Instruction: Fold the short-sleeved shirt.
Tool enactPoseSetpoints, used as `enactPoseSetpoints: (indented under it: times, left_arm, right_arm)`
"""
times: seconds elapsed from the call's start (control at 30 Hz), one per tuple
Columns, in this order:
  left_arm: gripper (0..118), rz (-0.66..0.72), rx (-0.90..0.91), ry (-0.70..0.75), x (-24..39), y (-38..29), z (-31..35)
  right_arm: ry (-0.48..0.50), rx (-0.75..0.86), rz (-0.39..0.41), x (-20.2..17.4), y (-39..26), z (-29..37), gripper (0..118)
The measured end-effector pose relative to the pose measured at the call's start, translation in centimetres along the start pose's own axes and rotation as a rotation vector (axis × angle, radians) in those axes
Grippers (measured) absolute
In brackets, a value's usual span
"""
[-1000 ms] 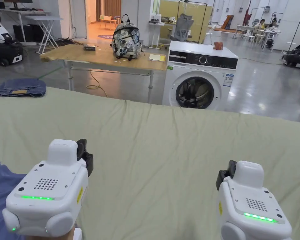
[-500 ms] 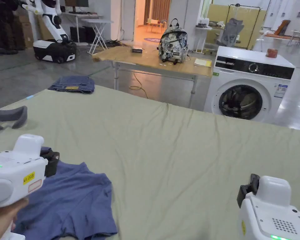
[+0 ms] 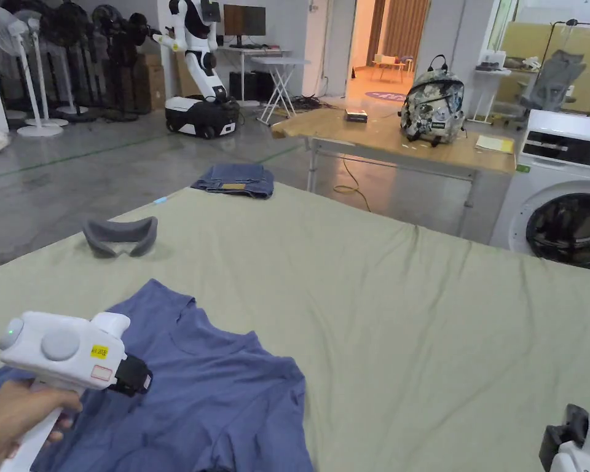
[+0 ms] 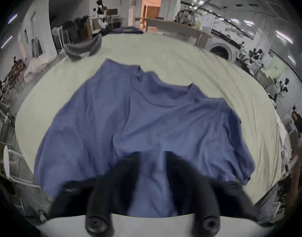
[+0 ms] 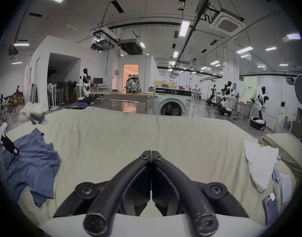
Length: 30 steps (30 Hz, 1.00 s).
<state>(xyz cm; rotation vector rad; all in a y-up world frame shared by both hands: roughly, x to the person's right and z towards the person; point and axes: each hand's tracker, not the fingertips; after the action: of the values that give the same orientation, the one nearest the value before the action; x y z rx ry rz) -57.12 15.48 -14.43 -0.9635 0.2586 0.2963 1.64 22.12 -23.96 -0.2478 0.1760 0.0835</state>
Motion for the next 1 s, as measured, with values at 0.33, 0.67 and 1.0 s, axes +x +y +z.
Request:
enactPoseSetpoints:
  times: [0.33, 0.67, 1.0]
  left_arm:
    - [78, -0.064, -0.087, 0.150, 2.5, -1.2, -4.0]
    - [0, -0.082, 0.021, 0.120, 3.8, -1.8, -1.9]
    - [0, -0.109, 0.289, 0.029, 6.4, 1.8, 6.0]
  right_arm:
    - [-0.013, -0.028, 0.025, 0.5, -0.5, -0.1, 0]
    - [-0.015, -0.040, 0.030, 0.6, -0.9, 0.1, 0]
    - [-0.025, -0.023, -0.006, 1.3, -0.4, 0.2, 0]
